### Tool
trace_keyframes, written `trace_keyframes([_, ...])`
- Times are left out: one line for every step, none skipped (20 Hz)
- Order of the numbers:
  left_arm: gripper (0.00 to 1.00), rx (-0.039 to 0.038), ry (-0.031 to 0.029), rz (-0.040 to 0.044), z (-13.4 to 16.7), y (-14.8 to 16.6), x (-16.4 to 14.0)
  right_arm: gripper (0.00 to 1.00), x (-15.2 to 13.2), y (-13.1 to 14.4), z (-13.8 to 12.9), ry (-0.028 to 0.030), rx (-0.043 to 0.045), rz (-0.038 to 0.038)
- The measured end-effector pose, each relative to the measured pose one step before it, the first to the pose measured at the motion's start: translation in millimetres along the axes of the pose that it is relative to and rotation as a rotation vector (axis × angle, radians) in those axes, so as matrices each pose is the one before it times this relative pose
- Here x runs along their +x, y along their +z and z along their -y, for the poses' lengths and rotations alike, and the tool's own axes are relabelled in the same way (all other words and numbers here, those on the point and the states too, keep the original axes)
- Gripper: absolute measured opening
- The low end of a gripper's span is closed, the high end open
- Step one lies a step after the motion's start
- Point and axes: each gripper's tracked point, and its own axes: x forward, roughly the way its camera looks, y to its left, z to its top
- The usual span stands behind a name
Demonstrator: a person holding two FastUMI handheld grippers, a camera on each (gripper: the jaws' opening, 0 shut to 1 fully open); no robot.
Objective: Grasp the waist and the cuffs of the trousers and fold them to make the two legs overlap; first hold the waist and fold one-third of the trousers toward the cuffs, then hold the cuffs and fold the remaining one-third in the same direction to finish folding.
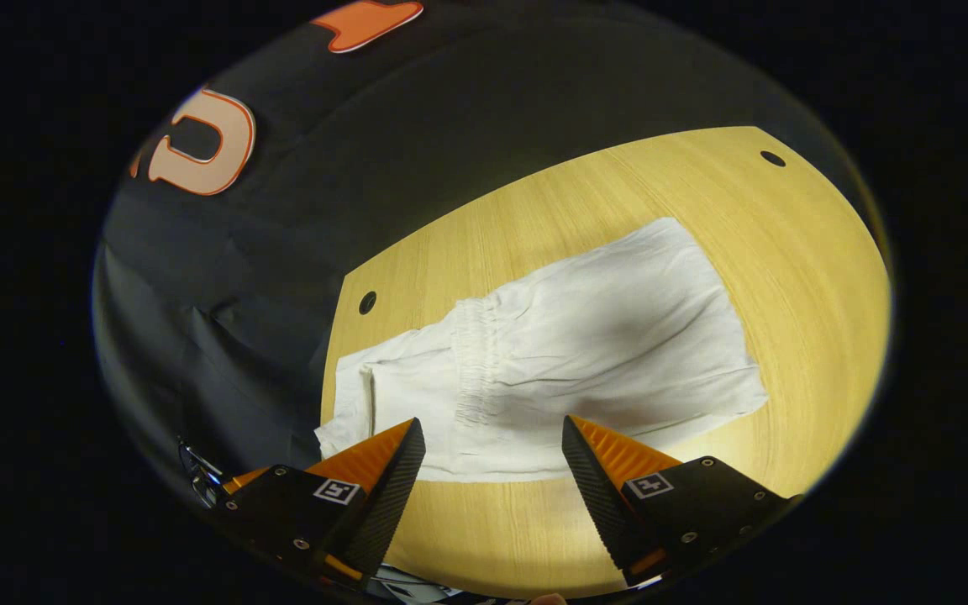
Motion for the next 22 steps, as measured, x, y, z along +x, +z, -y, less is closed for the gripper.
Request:
trace_keyframes([0.99,-0.03452,-0.00541,-0.00875,-3.24,-1.5,8.59,0.99,-1.97,2.26,7.36,-0.00633,0.01188,-0.00009])
trace_keyframes([0.96,-0.03267,-0.00871,-0.01034,-0.3,-0.52,10.42,0.99,-1.54,-0.13,5.76,-0.00307,0.01519,-0.00266])
trace_keyframes([0.99,-0.03401,-0.00427,-0.00706,-2.18,-0.15,9.87,0.98,-1.74,0.93,6.15,-0.00101,0.01452,-0.00408])
trace_keyframes([0.99,-0.03288,-0.00605,-0.0052,-2.28,0.2,8.72,0.99,-2.87,0.98,6.47,-0.00255,0.00906,-0.00293])
trace_keyframes([1.0,-0.03059,-0.00912,-0.00235,-3.08,1.28,5.97,0.99,-2.34,2.26,7.6,-0.0089,0.00452,0.00059])
trace_keyframes([0.99,-0.02884,0.00556,-0.00287,-6.04,1.86,8.29,0.99,-1.37,2.69,7.75,-0.01112,0.00244,0.001])
trace_keyframes([0.99,-0.02424,0.00296,0.00541,-4.52,3.56,7.77,0.99,-0.94,2.82,6.31,-0.00857,0.00637,-0.00195])
trace_keyframes([0.99,-0.01893,0.00477,0.00375,-2.32,2.78,8.39,0.99,-0.08,2.55,4.03,-0.00414,0.01068,-0.0015])
trace_keyframes([0.99,-0.01374,0.00493,0.00353,-2.61,2.05,8.13,0.98,0.39,2.42,3.44,-0.00128,0.01051,-0.00051])
trace_keyframes([0.96,-0.00704,0.00583,0.00404,-1.47,1.18,6.27,0.99,-0.13,2.58,2.65,-0.00326,0.00853,-0.00141])
trace_keyframes([0.99,-0.0023,0.00342,0.00006,-1.66,1.24,5.42,0.99,1.82,0.69,2.53,-0.00204,0.00707,-0.00457])
trace_keyframes([0.99,0.00259,0.001,0.00036,0.94,0.85,6.24,0.99,1.02,0.56,2.19,0.00015,0.00588,-0.00586])
trace_keyframes([0.99,-0.00026,-0.00858,-0.00333,3.87,-0.3,5.0,0.99,0.69,1.13,0.66,0.0022,0.00319,-0.00404])
trace_keyframes([0.99,0.00414,-0.00403,0.00287,3.93,0.92,4.3,0.99,0.52,0.8,1.23,0.00107,0.00436,-0.00017])
trace_keyframes([0.99,0.01042,-0.00447,0.00149,3.66,0.69,5.06,0.99,0.27,1.74,2.39,-0.00141,0.00555,-0.00046])
trace_keyframes([0.99,0.00887,-0.00805,0.0004,4.55,1.95,3.79,0.99,-0.87,1.3,1.97,-0.00089,0.00947,-0.00042])
trace_keyframes([0.99,0.0041,-0.00853,-0.00011,4.65,1.32,4.28,0.99,-0.77,1.94,1.72,0.00151,0.01178,0.00139])
trace_keyframes([0.98,0.00374,-0.00107,-0.00274,3.26,0.77,4.74,0.99,-0.46,2.35,2.14,-0.00095,0.01189,0.00571])
trace_keyframes([0.97,0.00724,0.00908,-0.00328,1.83,0.01,8.72,0.99,-1.74,2.15,2.3,-0.00092,0.01003,0.00654])
trace_keyframes([0.96,0.00951,0.0132,-0.01032,-0.65,-2.55,6.33,0.99,-1.28,1.53,2.15,-0.00088,0.00761,0.00508])
trace_keyframes([0.77,0.00829,0.00991,-0.0069,1.59,-2.38,5.61,0.99,-1.96,1.65,2.27,0.0006,0.0069,0.00446])
trace_keyframes([0.62,0.013,0.02527,-0.00379,-2.63,-2.37,6.43,0.99,-1.98,1.5,2.13,0.00152,0.00838,0.00601])
